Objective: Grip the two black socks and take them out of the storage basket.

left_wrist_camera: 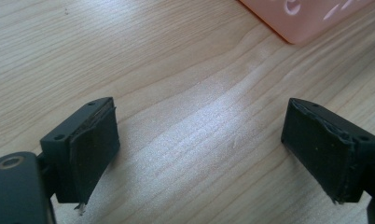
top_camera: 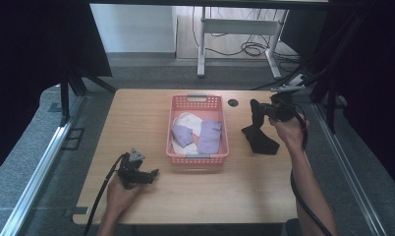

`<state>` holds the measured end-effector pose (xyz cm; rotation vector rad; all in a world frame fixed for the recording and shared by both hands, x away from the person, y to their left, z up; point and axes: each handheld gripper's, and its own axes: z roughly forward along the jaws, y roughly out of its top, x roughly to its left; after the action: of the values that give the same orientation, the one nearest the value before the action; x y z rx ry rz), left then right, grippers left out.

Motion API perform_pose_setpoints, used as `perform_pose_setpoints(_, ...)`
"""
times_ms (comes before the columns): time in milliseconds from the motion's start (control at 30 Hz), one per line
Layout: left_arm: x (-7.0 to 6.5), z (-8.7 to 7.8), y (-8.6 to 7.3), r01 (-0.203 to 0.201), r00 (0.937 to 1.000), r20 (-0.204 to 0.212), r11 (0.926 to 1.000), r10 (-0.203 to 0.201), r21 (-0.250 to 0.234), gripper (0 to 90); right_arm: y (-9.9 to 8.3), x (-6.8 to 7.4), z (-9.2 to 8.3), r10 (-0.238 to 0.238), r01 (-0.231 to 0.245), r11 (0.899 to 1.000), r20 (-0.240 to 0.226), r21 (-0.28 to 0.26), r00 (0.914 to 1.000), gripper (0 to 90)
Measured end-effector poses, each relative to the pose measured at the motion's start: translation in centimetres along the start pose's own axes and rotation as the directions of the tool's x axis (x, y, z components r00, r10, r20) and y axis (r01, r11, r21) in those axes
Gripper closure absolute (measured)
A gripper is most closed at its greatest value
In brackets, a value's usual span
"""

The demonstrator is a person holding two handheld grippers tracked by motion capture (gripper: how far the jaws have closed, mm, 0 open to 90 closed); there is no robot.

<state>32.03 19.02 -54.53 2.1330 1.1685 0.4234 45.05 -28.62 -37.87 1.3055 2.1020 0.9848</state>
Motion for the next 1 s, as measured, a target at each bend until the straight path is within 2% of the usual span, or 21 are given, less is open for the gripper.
perform_pose_setpoints(300, 0.0, 0.0, 0.0, 0.0, 1.0, 0.0, 1.0, 0.0, 0.0, 10.8, -3.2, -0.6, 2.4, 0.006, -0.009, 0.997, 0.035, 0.076, 0.9994, 84.2)
perform_pose_setpoints(367, 0.0, 0.0, 0.0, 0.001, 1.0, 0.0, 1.0, -0.001, 0.0, 10.8, -3.4, -0.6, 2.6, 0.007, -0.01, 0.997, 0.038, 0.082, 0.9992, 84.2)
perform_pose_setpoints(467, 0.0, 0.0, 0.0, 0.006, 1.0, 0.0, 1.0, -0.006, -0.004, 10.8, -4.8, -0.8, 3.8, 0.004, -0.009, 0.993, 0.049, 0.12, 0.9988, 83.9)
perform_pose_setpoints(700, 0.0, 0.0, 0.0, 0.006, 1.0, 0.0, 1.0, -0.006, -0.005, 10.8, -7.1, -0.9, 5.5, 0.023, -0.03, 0.983, 0.041, 0.183, 0.9989, 83.3)
perform_pose_setpoints(800, 0.0, 0.0, 0.0, 0.006, 1.0, 0.0, 1.0, -0.006, -0.005, 10.8, -7.5, -0.9, 5.7, 0.033, -0.039, 0.981, 0.034, 0.187, 0.9988, 82.5)
perform_pose_setpoints(900, 0.0, 0.0, 0.0, 0.006, 1.0, 0.0, 1.0, -0.006, -0.005, 10.8, -7.4, -1.0, 5.5, 0.046, -0.048, 0.983, 0.016, 0.176, 0.9988, 75.8)
perform_pose_setpoints(933, 0.0, 0.0, 0.0, 0.006, 1.0, 0.0, 1.0, -0.006, -0.004, 10.8, -7.1, -1.1, 5.1, 0.043, -0.043, 0.985, 0.006, 0.168, 0.9991, 68.9)
perform_pose_setpoints(967, 0.0, 0.0, 0.0, 0.006, 1.0, 0.0, 1.0, -0.006, -0.004, 10.8, -7.1, -1.1, 5.1, 0.043, -0.043, 0.985, 0.006, 0.168, 0.9991, 68.9)
perform_pose_setpoints(1000, 0.0, 0.0, 0.0, 0.006, 1.0, 0.0, 1.0, -0.006, -0.003, 10.8, -6.9, -1.0, 5.0, 0.045, -0.045, 0.986, 0.0, 0.158, 0.999, 64.5)
